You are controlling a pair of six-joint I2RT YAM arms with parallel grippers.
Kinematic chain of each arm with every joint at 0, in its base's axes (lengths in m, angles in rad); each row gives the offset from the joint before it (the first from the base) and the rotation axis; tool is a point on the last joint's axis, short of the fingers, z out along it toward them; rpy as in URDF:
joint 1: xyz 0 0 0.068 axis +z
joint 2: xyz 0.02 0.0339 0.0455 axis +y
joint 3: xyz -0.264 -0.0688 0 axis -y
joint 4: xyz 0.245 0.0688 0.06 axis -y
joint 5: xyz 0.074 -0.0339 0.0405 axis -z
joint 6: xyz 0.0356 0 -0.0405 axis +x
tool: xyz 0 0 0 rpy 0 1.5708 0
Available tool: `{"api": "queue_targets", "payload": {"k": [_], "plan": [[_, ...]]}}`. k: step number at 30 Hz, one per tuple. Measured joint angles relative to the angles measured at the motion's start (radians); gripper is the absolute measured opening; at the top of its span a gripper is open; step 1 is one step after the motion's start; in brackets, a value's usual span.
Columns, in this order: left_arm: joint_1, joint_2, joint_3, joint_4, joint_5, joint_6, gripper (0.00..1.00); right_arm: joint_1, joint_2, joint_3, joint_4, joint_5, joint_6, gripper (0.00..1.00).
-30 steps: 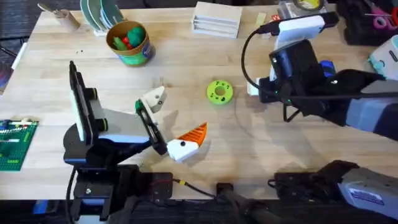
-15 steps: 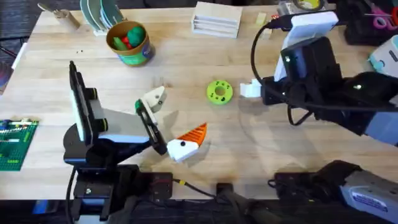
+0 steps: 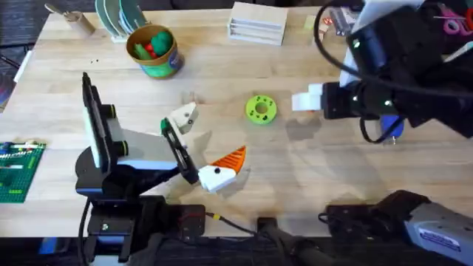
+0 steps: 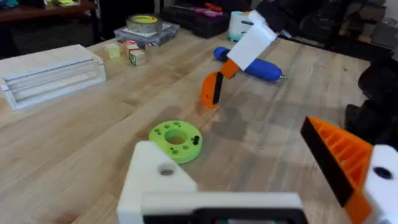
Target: Pick up the gripper from the table and insert it into the empty holder that is missing its gripper. Then pick up a screw, insert it into the mounting hole, and use the screwdriver to tighten it. Finally, clean up the table by picking up the vegetable and placing it into the bucket.
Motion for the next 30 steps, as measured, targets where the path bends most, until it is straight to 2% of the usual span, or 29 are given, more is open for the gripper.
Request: {"api": "queue_targets", "payload": {"k": [5, 11, 18, 23, 30], "plan": [[0.0, 0.0, 0.0, 0.0, 0.0, 0.001, 0.993, 0.0, -0.008, 0.025, 0.003, -0.043, 0.016, 0.994], [0.0, 0.0, 0.0, 0.0, 0.0, 0.001, 0.993, 0.0, 0.028, 0.025, 0.003, 0.063, 0.19, 0.994], [0.0, 0.0, 0.0, 0.0, 0.0, 0.001, 0.993, 0.004, 0.148, 0.025, 0.094, 0.115, 0.263, 0.992], [0.0, 0.0, 0.0, 0.0, 0.0, 0.001, 0.993, 0.005, 0.221, 0.025, 0.107, 0.127, 0.281, 0.889], [0.0, 0.0, 0.0, 0.0, 0.0, 0.001, 0.993, 0.005, 0.242, 0.025, 0.142, 0.145, 0.295, 0.725]]}}
